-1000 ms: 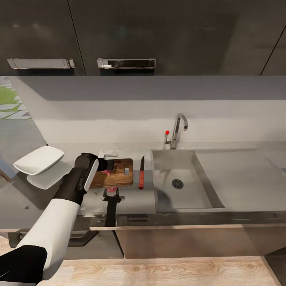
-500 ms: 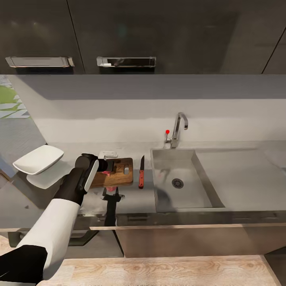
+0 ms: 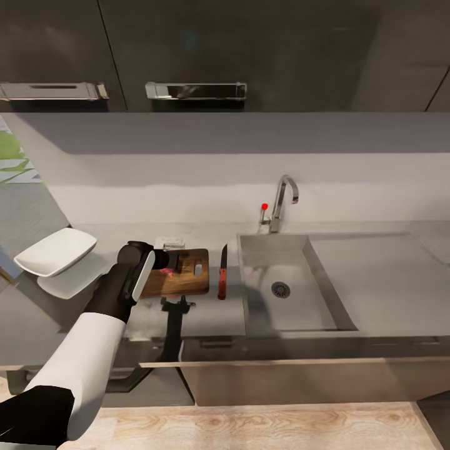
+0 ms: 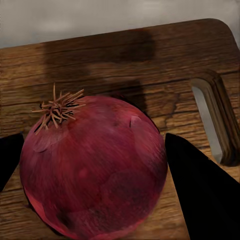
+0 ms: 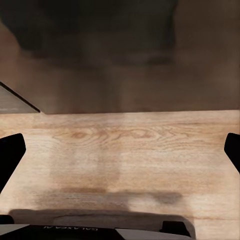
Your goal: In the kitchen, take the Vidalia onion out of the sink, dice it on the chopping board with the paring knife, put the diced onion into the bowl on the countertop, then place both the paring knife and the chopping board into the sink.
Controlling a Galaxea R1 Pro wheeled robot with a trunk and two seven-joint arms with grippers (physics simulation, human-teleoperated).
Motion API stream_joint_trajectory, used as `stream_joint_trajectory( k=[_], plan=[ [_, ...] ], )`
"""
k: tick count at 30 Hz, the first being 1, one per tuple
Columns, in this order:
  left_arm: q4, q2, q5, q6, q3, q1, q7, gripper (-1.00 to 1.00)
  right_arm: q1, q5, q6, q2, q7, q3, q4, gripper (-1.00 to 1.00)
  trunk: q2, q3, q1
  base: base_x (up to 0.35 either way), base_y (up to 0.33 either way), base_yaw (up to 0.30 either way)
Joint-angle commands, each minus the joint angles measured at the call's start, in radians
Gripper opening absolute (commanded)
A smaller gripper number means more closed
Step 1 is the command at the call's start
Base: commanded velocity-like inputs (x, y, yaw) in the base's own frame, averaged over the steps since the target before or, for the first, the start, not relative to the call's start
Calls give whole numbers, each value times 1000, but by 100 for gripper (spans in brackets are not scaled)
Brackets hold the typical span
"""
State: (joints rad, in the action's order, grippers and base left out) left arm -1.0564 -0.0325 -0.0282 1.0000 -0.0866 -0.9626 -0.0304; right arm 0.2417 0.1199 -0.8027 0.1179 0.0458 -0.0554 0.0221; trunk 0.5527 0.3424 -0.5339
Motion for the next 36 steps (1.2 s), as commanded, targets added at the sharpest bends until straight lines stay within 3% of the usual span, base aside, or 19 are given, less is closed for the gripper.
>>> stream_joint_trajectory(
  k=[1, 17, 36],
  plan=[
    [-1, 0, -1, 4, 0, -1, -1, -100, 1, 10, -3, 0, 5, -6, -1, 100, 1, 1, 0, 39, 0, 0],
    [5, 3, -1, 4, 1, -1, 0, -100, 1, 10, -3, 0, 5, -6, -1, 100, 1, 4, 0, 6, 0, 0],
    [10, 3, -1, 5, 1, -1, 0, -100, 1, 10, -3, 0, 5, -6, -1, 100, 1, 31, 0, 0, 0, 0]
  ],
)
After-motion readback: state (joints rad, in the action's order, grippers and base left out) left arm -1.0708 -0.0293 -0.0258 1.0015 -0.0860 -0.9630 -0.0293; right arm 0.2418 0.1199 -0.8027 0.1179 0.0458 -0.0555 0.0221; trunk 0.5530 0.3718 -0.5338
